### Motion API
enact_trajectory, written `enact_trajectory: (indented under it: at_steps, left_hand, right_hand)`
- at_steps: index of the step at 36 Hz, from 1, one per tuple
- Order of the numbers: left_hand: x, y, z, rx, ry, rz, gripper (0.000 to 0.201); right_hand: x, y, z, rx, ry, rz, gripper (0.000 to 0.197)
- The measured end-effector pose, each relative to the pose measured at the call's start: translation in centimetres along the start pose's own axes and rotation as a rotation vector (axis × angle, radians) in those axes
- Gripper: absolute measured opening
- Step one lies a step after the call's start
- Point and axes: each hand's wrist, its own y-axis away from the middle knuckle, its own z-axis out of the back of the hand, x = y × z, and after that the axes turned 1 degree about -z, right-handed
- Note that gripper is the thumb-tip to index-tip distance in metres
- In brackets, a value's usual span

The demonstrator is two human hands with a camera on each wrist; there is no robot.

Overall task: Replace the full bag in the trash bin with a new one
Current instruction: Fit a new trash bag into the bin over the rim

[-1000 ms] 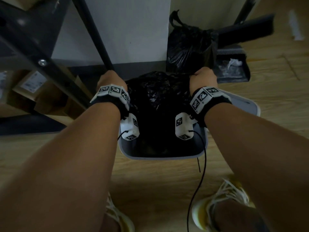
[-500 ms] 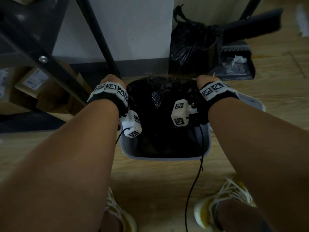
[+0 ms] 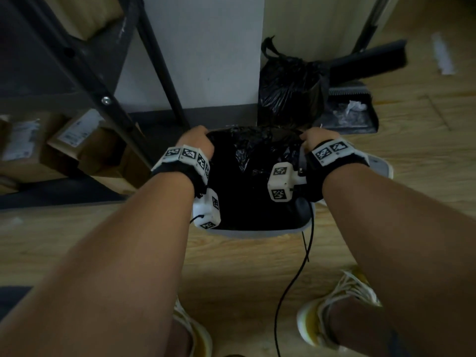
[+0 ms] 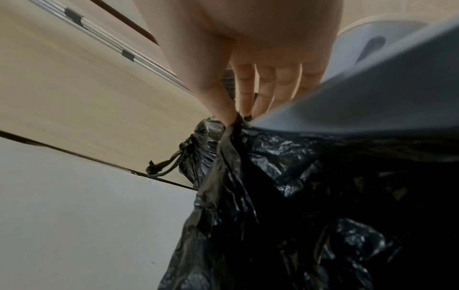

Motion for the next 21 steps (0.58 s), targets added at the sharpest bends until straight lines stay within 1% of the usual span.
enact_trajectory:
  at_steps: [1,2,4,5,8,11,12,14,15,16,18,21]
  left_hand:
    - [-0.3,0.3,-0.3,-0.017,0.012,0.006,0.030]
    - [-0.4,0.4,-0.5,-0.025,0.004,0.018,0.031]
    - [-0.9,0.9,-0.3,0.003,0.018,0.100,0.034]
    - [-1.2,1.1,-0.3,0.014,0.027,0.143,0.035]
    - [-1.4,1.7,-0.5,-0.011,-0.039,0.135,0.038]
    - [-1.6,2.2,-1.0,-0.074,-0.083,0.044,0.033]
    - [-1.8,2.3,-1.1,-0.057,-0.090,0.055,0.033]
    - [-2.3,2.5,-1.0,0.004,-0.086,0.142,0.035]
    - [-2.3,2.5,-1.1,0.014,-0.084,0.153,0.036]
    - [-2.2,2.4,-1.2,0.011,-0.076,0.131,0.036]
    - [-1.9,2.3,-1.3,-0.001,-0.064,0.097,0.037]
    - [-1.2,2.5,-1.1,0.013,-0.081,0.109,0.041]
  right_hand:
    - [0.2,0.3,0.0,-0.002,-0.023,-0.023,0.030]
    - [0.4,0.5,-0.1,-0.033,-0.062,-0.015,0.033]
    - [0.7,0.9,-0.1,-0.137,-0.153,-0.085,0.038]
    - [1.0,0.8,-0.4,-0.180,-0.179,-0.084,0.037]
    - [1.2,0.9,-0.9,-0.241,-0.018,0.086,0.029]
    - [1.4,1.5,-1.5,-0.199,0.153,0.180,0.031]
    - [1.4,1.6,-1.7,-0.167,0.189,0.190,0.033]
    - [1.5,1.7,-1.9,-0.085,0.214,0.178,0.038]
    - [1.4,1.6,-1.9,-0.059,0.203,0.156,0.041]
    - [1.3,1.6,-2.0,-0.043,0.199,0.134,0.042]
    - [1.2,1.5,-1.9,-0.017,0.210,0.091,0.038]
    - [0.9,1.5,-2.0,-0.009,0.210,0.048,0.040]
